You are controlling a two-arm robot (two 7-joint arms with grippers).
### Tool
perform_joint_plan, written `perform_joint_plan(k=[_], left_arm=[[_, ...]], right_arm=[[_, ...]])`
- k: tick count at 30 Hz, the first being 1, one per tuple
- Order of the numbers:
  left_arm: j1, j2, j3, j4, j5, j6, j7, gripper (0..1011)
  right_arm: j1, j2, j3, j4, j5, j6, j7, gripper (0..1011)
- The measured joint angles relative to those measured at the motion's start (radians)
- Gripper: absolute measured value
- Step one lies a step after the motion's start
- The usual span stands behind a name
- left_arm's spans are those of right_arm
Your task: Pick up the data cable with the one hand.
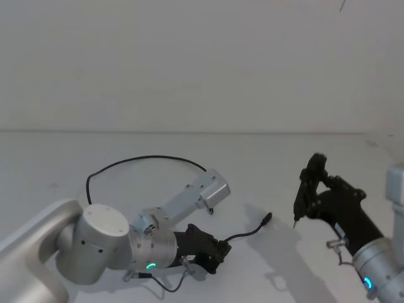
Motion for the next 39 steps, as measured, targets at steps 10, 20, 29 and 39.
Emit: perform_joint_plan(k=[10,20,29,39], left_arm=[[-0.008,0.078,0.018,-0.052,0.029,-0.073,-0.078,32],[-0.009,0.138,0.018,-0.103,0.048,-0.12,-0.124,32],[-0.007,0.17,0.012,-0.131,0.057,-0.145,-0.146,32],[-0.006,0.185,0.01,-0.144,0.062,-0.156,-0.155,32]], right_arm=[[0.027,-0.01,0.048,-0.039,0.08,0.046,0.031,279],[0.053,-0.023,0.079,-0.047,0.148,0.096,0.04,279],[0.071,-0.033,0.095,-0.042,0.21,0.142,0.046,279],[0.092,-0.039,0.088,-0.01,0.25,0.164,0.057,279]])
